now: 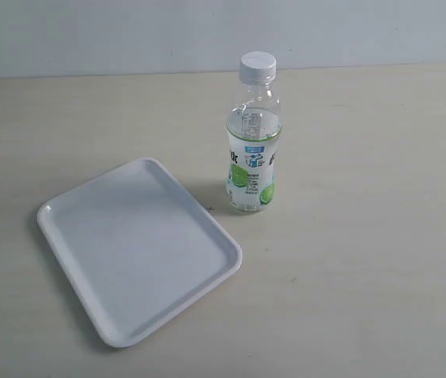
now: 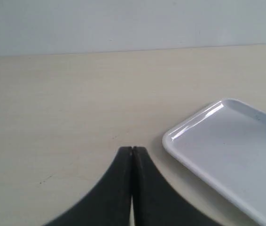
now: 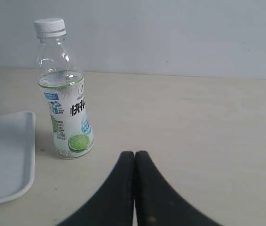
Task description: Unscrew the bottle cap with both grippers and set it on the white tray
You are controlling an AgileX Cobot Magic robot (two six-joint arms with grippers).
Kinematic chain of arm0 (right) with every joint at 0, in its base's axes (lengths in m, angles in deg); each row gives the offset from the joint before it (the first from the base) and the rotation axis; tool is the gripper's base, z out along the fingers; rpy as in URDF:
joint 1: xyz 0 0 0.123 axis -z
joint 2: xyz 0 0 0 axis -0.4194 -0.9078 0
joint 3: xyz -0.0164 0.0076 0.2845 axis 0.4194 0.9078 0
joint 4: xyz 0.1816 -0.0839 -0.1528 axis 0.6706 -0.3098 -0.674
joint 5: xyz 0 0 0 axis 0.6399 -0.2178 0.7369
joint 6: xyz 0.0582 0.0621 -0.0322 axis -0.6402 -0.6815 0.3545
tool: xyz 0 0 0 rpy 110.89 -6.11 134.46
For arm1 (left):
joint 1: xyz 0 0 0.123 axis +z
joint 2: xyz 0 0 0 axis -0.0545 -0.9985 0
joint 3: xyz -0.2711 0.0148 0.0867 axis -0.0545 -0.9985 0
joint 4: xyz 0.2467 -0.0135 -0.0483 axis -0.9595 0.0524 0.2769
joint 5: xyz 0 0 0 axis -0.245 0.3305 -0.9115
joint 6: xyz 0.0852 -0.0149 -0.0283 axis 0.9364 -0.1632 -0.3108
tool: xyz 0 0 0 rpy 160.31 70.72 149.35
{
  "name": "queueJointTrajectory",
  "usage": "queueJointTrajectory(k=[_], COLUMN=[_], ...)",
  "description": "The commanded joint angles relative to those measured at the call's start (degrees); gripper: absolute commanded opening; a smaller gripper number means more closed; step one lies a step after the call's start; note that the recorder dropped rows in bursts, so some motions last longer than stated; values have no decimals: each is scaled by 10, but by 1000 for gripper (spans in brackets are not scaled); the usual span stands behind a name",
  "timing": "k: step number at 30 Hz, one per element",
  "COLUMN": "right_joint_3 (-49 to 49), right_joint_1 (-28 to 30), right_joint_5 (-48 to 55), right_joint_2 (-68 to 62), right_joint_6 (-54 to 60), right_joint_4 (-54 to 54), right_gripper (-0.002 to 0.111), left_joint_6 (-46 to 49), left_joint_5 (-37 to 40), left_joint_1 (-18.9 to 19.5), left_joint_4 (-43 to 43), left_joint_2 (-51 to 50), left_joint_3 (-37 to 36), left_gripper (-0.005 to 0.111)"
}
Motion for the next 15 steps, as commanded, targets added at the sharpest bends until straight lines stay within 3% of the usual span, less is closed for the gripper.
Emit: queueJointTrajectory(k=[1, 7, 10, 15], right_joint_3=[3, 3, 3, 3], right_joint_1=[-1, -1, -1, -1], right_joint_5=[-4, -4, -4, -4], right_joint_2=[4, 4, 4, 4], right_joint_6=[2, 7, 7, 4], right_joint_4=[-2, -1, -1, -1], right_gripper=[0, 0, 0, 0], left_joint_6=[0, 30, 12, -99], left_joint_5=[-1, -47, -145, -329], left_joint_1=[-4, -4, -4, -4], left_joint_4=[3, -46, -46, -46], left_joint_2=[4, 4, 4, 4], left_joint_3=[-2, -2, -2, -2], left_gripper=[0, 0, 0, 0])
